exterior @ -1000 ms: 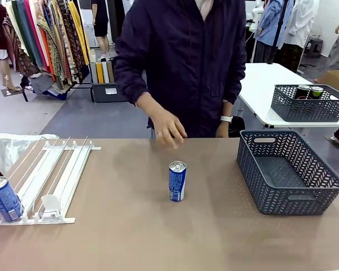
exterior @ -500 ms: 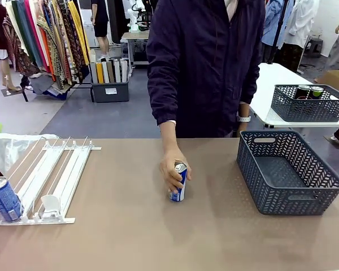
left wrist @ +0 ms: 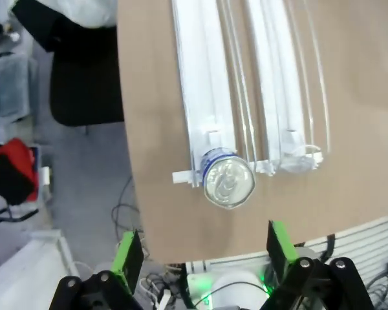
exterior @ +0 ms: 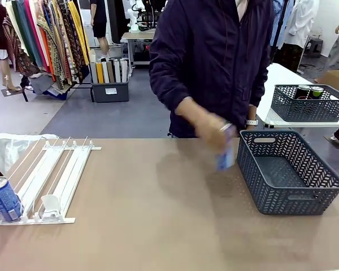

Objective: Retrieve and store the cans from the dispenser.
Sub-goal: Pick up one can from the Automatic Can Dispenser and place it in the middle of the table.

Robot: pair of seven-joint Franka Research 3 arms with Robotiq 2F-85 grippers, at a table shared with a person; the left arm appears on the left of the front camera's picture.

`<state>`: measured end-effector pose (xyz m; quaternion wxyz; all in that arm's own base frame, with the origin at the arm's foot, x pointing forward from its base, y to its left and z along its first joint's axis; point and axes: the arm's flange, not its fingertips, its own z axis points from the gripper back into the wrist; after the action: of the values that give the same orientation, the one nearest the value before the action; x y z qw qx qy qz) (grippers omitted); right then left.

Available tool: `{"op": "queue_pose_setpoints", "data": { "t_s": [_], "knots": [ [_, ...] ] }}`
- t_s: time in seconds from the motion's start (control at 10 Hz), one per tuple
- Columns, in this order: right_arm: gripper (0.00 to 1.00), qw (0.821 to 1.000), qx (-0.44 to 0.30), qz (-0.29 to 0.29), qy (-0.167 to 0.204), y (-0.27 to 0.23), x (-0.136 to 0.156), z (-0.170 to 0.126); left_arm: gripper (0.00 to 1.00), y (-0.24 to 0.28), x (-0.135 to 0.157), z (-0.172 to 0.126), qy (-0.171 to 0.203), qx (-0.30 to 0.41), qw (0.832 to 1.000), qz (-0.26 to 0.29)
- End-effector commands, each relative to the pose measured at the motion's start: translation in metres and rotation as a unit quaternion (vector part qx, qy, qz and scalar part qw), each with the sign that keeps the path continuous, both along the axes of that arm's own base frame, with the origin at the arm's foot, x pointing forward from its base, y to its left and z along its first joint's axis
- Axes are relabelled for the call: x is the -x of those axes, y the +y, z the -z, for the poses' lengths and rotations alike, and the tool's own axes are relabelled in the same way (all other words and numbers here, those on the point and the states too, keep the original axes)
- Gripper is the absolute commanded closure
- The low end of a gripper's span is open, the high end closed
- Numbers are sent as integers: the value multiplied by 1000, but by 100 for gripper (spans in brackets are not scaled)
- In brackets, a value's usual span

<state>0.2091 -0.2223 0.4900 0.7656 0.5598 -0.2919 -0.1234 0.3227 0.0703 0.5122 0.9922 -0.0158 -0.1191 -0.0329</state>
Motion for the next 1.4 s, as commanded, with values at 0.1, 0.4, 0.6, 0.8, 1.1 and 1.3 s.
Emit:
{"op": "queue_pose_setpoints", "data": {
  "t_s": [0.1,0.4,0.6,0.8,1.1,1.3],
  "knots": [
    [0,1000,-3,-3,-18,-1,-1,-3,0,-2,-3,-6,-28,34,999,20],
    [0,1000,-3,-3,-18,-1,-1,-3,0,-4,-4,-6,-20,30,999,25],
    [0,1000,-3,-3,-18,-1,-1,-3,0,-4,-12,26,6,34,999,-1],
    [0,1000,-3,-3,-18,-1,-1,-3,0,-4,-14,55,22,20,999,-22],
    [0,1000,-3,-3,-18,-1,-1,-3,0,-16,-17,95,52,29,998,-20],
    [0,1000,-3,-3,-18,-1,-1,-3,0,-23,-18,109,79,34,996,-7]
  ]
}}
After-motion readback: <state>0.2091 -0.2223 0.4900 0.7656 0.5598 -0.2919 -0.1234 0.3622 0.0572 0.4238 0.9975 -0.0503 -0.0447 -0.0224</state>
